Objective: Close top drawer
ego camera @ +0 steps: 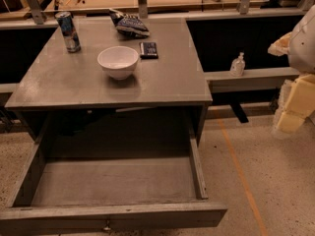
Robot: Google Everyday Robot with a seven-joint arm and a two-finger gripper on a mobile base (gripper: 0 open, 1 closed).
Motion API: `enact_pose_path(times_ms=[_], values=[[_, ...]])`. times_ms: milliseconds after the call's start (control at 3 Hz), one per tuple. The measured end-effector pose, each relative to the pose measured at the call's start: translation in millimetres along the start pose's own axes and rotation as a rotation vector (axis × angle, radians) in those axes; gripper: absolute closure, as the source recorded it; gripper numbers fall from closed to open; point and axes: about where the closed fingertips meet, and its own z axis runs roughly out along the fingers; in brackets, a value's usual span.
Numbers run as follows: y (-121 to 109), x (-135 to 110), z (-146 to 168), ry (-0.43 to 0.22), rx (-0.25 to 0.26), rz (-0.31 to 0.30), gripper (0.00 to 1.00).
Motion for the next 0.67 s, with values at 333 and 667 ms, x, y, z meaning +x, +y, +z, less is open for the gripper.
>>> enact_pose_path(times_ms=[333, 667], values=[[0.0, 0.0, 0.0, 0.0, 0.0, 0.0, 0.0], [-0.6, -1.2, -2.2, -0.003, 0.01, -0.001, 0.16]])
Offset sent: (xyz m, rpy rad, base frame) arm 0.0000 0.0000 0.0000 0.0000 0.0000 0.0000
